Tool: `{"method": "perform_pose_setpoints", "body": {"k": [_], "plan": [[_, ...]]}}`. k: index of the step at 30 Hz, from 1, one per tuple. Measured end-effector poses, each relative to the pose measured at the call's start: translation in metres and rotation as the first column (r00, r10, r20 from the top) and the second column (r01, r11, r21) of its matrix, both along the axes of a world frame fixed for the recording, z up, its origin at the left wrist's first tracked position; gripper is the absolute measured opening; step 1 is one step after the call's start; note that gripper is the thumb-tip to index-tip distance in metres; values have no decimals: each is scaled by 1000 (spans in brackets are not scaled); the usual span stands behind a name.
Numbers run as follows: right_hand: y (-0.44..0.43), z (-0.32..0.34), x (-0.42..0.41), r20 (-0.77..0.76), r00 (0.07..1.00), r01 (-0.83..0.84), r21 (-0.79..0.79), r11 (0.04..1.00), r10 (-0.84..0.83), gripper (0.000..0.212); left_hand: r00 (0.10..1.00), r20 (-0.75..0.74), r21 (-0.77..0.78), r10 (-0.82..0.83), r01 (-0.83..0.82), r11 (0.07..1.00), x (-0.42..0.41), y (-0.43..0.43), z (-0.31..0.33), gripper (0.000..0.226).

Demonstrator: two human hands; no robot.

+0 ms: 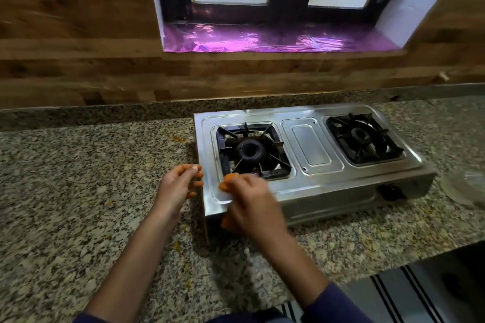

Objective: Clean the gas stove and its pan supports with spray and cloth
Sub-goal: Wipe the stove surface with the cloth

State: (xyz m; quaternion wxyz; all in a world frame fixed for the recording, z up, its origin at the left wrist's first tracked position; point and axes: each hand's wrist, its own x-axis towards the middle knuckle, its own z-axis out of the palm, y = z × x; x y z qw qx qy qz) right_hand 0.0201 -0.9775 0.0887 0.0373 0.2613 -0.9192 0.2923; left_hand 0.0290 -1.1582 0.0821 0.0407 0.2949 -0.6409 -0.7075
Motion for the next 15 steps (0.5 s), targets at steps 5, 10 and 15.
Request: {"method": "perform_pose_setpoints", "body": {"k": [5, 10, 15], "plan": [[-24, -18, -3, -24, 993, -102, 264, 959, 112, 38, 1000, -30, -89, -1, -2, 996, -5, 1, -1, 18], [39, -21, -25, -52, 996, 80, 267, 960, -69, 33, 995, -84, -235, -60, 39, 971, -10, 8, -4, 14], [140, -21, -61, -48, 904, 424, 238, 874, -426, 39, 978, -133, -357, -163, 106, 928, -22, 34, 2, 9]]}}
